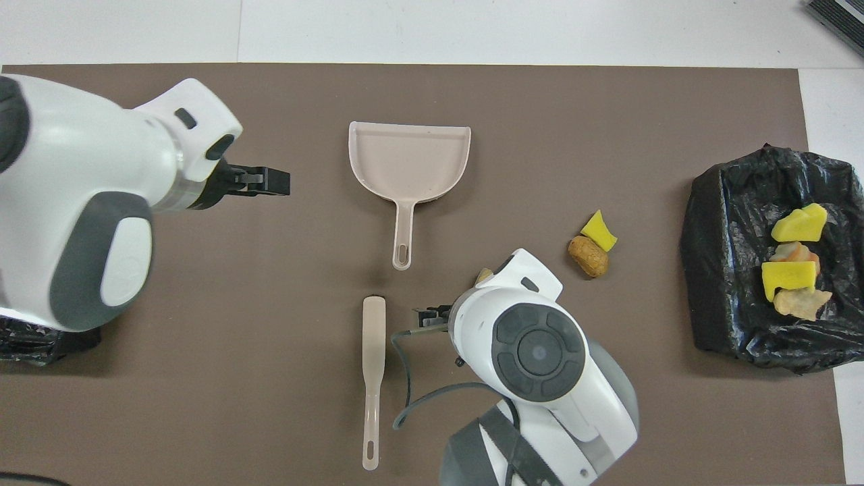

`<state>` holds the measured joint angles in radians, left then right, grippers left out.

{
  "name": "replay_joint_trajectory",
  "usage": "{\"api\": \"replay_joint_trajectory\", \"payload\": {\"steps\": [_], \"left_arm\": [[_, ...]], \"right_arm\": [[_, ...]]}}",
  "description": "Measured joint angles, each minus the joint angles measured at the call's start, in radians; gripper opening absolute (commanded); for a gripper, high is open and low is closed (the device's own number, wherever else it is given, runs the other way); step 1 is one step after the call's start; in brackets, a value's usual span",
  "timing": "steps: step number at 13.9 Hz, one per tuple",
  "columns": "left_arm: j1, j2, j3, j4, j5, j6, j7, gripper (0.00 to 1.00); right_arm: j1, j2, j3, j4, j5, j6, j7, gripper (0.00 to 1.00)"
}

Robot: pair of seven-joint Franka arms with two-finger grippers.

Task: Sweep and dump trash in bin
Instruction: 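Reach the left gripper to the dustpan while the right gripper grasps the brush, then lift the dustpan with the left gripper and move it toward the scraps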

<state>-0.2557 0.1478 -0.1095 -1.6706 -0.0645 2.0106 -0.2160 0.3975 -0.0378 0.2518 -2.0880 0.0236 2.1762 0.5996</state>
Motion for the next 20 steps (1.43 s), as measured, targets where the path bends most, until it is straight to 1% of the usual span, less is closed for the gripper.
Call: {"api": "replay_joint_trajectory", "payload": {"steps": [2,3,5,8,10,12,15,16,19,20], "left_arm": [[-0.066,0.103,-0.001,0.061,0.000,0.002,-0.036,1.00],[-0.095,0.142,-0.001,0.076,0.001,0.007,-0.046,1.00],[-0.140,0.192,-0.001,0.083,0.000,0.031,-0.060,1.00],[-0.190,0.216,-0.001,0.064,0.000,0.070,-0.124,1.00],[-0.220,0.227,-0.002,0.018,0.000,0.128,-0.140,1.00],[-0.236,0.236,-0.001,-0.041,0.000,0.192,-0.140,1.00],[-0.238,0.246,0.002,-0.059,0.001,0.225,-0.140,1.00],[-0.238,0.246,0.002,-0.058,0.001,0.235,-0.140,1.00],[-0.249,0.252,0.000,-0.059,0.001,0.256,-0.140,1.00],[-0.260,0.260,0.000,-0.059,0.001,0.267,-0.140,0.84]], "right_arm": [[0.039,-0.036,0.000,-0.049,0.011,0.015,0.040,1.00],[0.068,-0.045,0.000,-0.074,0.012,0.047,0.076,1.00],[0.115,-0.046,0.002,-0.120,0.012,0.121,0.127,1.00],[0.144,-0.044,0.000,-0.136,0.003,0.146,0.150,1.00],[0.182,-0.024,0.001,-0.134,-0.081,0.156,0.247,1.00],[0.233,0.025,0.001,-0.120,-0.157,0.165,0.341,1.00],[0.305,0.122,0.002,-0.065,-0.225,0.172,0.484,0.99],[0.313,0.145,0.001,-0.050,-0.237,0.172,0.504,0.93],[0.323,0.171,0.001,-0.038,-0.239,0.172,0.532,0.85],[0.327,0.175,0.001,-0.037,-0.239,0.172,0.533,0.84]]}}
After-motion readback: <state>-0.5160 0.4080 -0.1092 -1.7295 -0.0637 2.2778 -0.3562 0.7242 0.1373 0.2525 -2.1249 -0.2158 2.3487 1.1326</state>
